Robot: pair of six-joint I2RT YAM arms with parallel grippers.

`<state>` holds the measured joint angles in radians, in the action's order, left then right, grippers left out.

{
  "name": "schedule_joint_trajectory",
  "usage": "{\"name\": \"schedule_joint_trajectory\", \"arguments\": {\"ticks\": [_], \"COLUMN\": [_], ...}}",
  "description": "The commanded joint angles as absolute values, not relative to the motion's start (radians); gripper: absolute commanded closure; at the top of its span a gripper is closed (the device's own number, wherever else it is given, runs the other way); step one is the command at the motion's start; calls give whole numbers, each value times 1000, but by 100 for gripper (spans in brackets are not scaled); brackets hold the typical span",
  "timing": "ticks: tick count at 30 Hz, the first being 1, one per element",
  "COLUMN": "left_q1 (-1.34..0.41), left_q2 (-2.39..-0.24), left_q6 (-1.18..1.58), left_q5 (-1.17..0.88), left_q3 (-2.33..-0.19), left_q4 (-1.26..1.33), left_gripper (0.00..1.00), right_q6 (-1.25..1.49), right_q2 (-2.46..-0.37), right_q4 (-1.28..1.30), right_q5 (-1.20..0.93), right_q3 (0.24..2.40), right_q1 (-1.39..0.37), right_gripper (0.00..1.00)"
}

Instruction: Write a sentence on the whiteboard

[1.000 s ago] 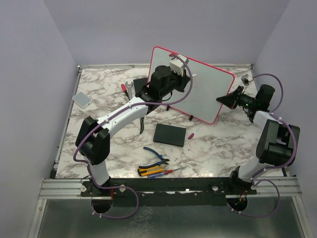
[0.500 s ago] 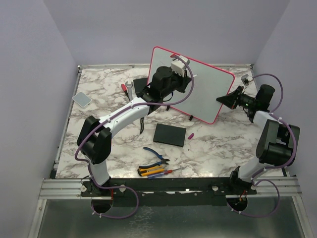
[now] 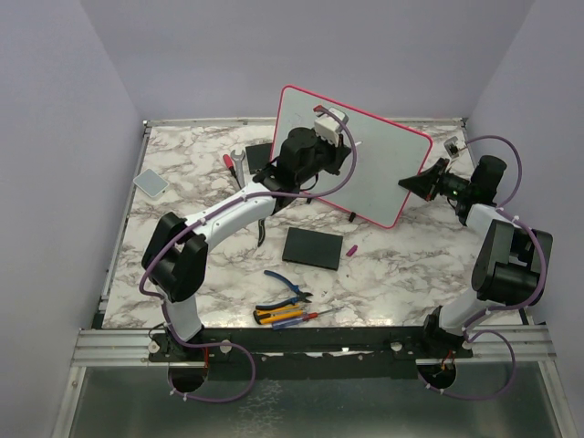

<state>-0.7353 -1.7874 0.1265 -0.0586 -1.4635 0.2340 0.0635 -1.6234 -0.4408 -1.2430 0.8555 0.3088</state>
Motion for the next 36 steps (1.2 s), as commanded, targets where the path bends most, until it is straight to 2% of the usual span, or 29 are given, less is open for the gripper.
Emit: {"name": "schedule_joint_trajectory", "arguments": {"ticks": [1, 15, 36], "left_q1": [-741, -742, -745], "left_q2": [-1791, -1776, -1862], "left_q6": [123, 123, 140], "left_q5": [-45, -41, -93], "left_q3": [-1437, -1413, -1512], "left_q4": [281, 305, 307], "left_gripper": [100, 100, 100], "right_q6": [51, 53, 54], "right_q2": [-1660, -1664, -1669], "right_q4": [-413, -414, -410], "right_q5": [-1182, -1182, -1183], "right_q3": [838, 839, 842], "right_q1": [304, 304, 303], "right_gripper": [99, 100, 99]}}
